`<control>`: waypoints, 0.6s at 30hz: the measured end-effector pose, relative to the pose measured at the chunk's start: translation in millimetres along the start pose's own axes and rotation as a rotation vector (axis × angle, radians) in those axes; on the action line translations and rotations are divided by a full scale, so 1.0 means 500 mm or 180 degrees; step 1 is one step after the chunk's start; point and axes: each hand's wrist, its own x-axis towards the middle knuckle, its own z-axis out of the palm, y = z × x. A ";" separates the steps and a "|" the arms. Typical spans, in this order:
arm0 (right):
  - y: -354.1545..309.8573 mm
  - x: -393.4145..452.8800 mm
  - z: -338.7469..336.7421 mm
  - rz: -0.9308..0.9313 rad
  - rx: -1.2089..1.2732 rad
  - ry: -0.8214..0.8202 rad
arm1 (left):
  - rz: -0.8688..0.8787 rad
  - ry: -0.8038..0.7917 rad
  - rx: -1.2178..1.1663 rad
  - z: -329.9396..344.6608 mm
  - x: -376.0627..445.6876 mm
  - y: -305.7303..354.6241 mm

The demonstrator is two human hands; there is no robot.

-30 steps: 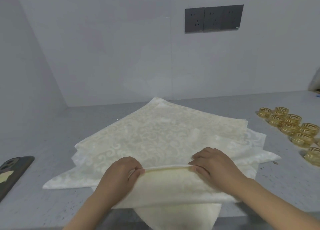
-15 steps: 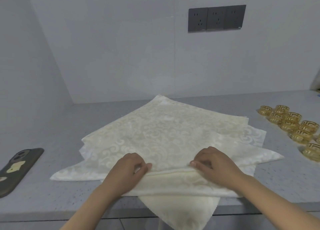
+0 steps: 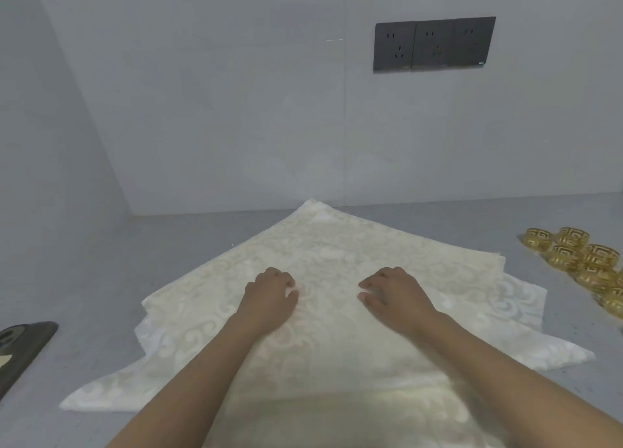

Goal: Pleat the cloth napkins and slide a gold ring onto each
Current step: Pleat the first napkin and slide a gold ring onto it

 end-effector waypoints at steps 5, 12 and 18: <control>0.015 0.098 0.027 0.0302 -0.0173 -0.0010 | -0.0378 0.0131 0.0195 0.013 0.092 -0.022; 0.002 0.198 0.041 0.0986 0.0652 -0.0181 | -0.0881 0.0216 -0.1802 0.007 0.164 -0.019; -0.021 0.244 0.070 0.1103 0.1318 0.0018 | -0.0877 0.0192 -0.2700 0.012 0.214 -0.018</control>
